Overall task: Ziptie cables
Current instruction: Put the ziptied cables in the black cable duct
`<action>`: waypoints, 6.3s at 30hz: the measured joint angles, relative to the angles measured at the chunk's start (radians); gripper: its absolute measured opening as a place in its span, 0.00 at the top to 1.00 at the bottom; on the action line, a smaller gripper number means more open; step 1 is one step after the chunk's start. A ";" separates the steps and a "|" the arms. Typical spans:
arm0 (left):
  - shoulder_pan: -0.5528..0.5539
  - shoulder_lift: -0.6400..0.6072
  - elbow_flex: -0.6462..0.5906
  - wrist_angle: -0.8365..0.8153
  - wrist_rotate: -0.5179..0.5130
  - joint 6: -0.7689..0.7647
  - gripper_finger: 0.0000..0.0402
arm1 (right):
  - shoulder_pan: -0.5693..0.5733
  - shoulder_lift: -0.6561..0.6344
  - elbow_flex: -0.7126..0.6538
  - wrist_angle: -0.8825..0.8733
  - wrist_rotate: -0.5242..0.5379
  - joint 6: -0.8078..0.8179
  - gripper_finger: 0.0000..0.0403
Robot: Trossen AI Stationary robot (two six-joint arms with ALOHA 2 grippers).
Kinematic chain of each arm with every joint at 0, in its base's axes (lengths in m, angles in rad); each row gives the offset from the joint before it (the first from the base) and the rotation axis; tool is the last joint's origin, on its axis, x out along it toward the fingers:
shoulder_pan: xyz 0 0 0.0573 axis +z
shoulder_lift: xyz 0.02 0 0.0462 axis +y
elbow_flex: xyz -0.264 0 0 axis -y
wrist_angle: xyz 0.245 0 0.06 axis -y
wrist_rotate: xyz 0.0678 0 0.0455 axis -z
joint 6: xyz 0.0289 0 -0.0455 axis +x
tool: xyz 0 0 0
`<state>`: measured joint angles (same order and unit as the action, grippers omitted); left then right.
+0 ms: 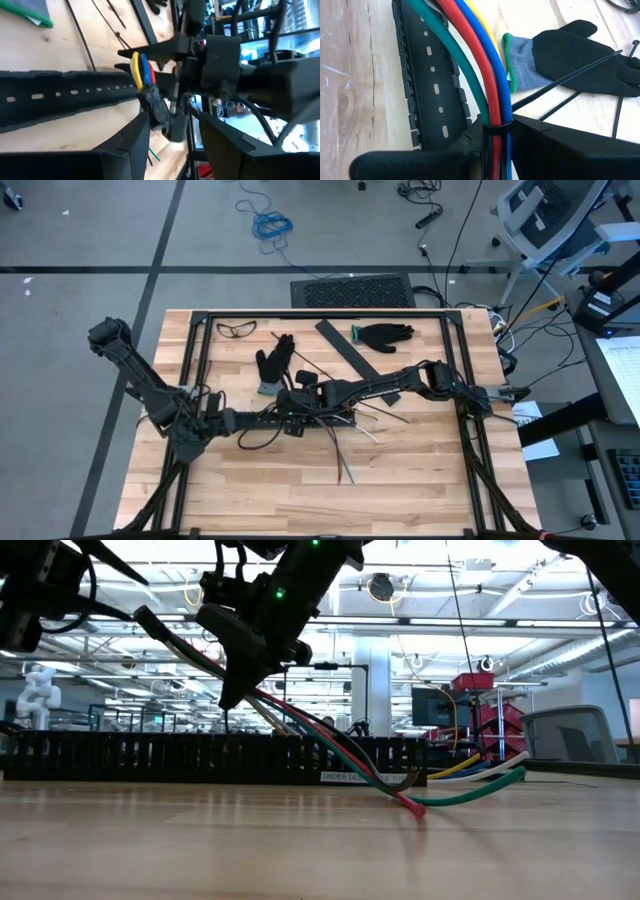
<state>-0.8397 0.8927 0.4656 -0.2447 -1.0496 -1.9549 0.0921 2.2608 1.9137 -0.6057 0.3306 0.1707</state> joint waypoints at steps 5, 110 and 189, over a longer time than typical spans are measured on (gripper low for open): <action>0.029 0.020 0.000 0.002 0.050 0.001 0.59 | 0.000 0.000 0.000 0.004 0.000 0.000 0.86; 0.238 0.128 0.003 0.096 0.019 0.181 0.62 | -0.045 0.000 0.000 0.029 0.034 0.151 0.86; 0.245 0.113 0.003 0.140 0.019 0.182 0.88 | -0.049 0.000 0.000 0.028 -0.046 0.119 0.45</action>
<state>-0.5945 1.0055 0.4683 -0.1047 -1.0308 -1.7733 0.0429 2.2612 1.9133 -0.5774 0.2849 0.2895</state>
